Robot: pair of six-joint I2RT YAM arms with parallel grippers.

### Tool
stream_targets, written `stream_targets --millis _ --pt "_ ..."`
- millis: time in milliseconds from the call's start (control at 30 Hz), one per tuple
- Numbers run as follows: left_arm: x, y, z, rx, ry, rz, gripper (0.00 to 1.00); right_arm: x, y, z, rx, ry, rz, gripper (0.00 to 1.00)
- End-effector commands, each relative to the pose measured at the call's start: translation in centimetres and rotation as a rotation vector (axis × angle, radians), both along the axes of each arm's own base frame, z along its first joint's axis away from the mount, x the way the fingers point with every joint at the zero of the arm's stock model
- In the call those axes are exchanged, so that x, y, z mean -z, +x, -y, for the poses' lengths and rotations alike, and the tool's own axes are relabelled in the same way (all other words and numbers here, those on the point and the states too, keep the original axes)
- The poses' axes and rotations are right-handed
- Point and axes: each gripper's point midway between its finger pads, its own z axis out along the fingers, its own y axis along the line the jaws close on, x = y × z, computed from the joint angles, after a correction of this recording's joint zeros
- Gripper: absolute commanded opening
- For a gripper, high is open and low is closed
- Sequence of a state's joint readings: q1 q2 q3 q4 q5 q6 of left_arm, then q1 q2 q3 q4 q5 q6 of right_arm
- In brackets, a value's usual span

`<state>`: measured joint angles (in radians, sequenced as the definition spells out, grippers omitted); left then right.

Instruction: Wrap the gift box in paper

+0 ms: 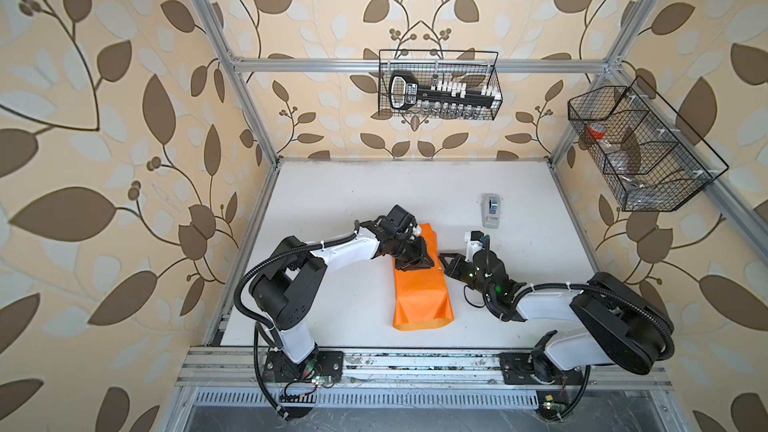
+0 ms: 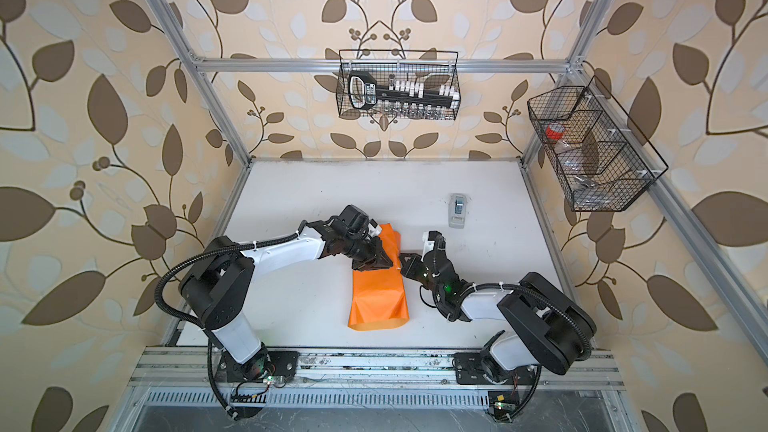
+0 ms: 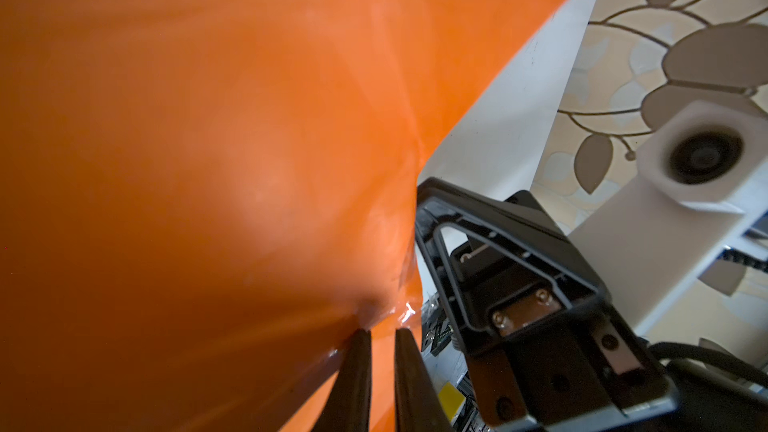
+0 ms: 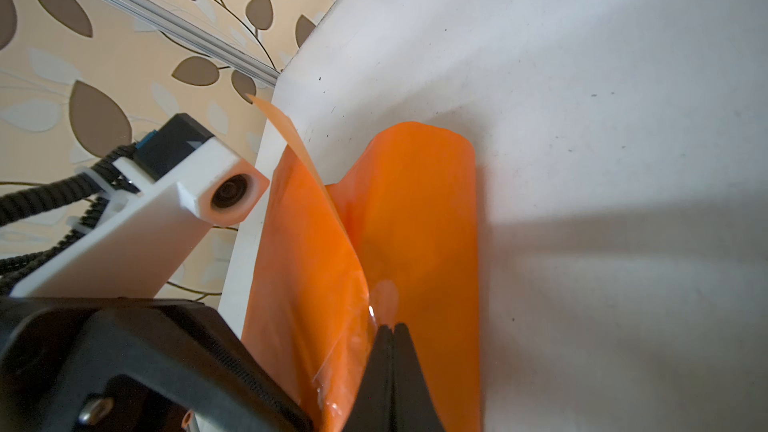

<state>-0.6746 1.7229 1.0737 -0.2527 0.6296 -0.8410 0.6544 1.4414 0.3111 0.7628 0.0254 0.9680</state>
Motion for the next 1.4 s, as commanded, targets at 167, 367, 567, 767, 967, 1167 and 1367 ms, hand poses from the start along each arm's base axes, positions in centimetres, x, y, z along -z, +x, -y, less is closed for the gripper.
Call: stream_targets --millis 167,367,567,767,967,1167,1367 --pt "5.6 -1.2 -2.9 -0.046 0.200 -0.065 0.15 -0.8 0.8 -1.6 -0.035 0.015 0.012 0.00" --pt "5.7 -1.2 -2.9 -0.046 0.200 -0.068 0.16 -1.3 1.5 -2.6 -0.054 -0.008 0.014 0.00" --pt "5.9 -1.3 -2.9 -0.043 0.201 -0.073 0.16 -0.5 2.1 -3.1 -0.081 -0.083 -0.030 0.00" --pt "6.1 -1.2 -2.8 -0.046 0.199 -0.075 0.15 0.6 2.1 -4.1 -0.106 -0.151 -0.078 0.00" --pt "6.2 -1.1 -2.7 -0.046 0.198 -0.076 0.15 1.7 2.3 -4.8 -0.131 -0.186 -0.119 0.00" --pt "4.9 -0.6 -2.1 -0.021 0.182 -0.060 0.16 1.9 3.0 -2.5 -0.125 -0.209 -0.148 0.00" --pt "-0.7 1.5 0.4 0.053 0.110 0.028 0.22 0.9 2.6 1.7 -0.101 -0.266 -0.158 0.12"
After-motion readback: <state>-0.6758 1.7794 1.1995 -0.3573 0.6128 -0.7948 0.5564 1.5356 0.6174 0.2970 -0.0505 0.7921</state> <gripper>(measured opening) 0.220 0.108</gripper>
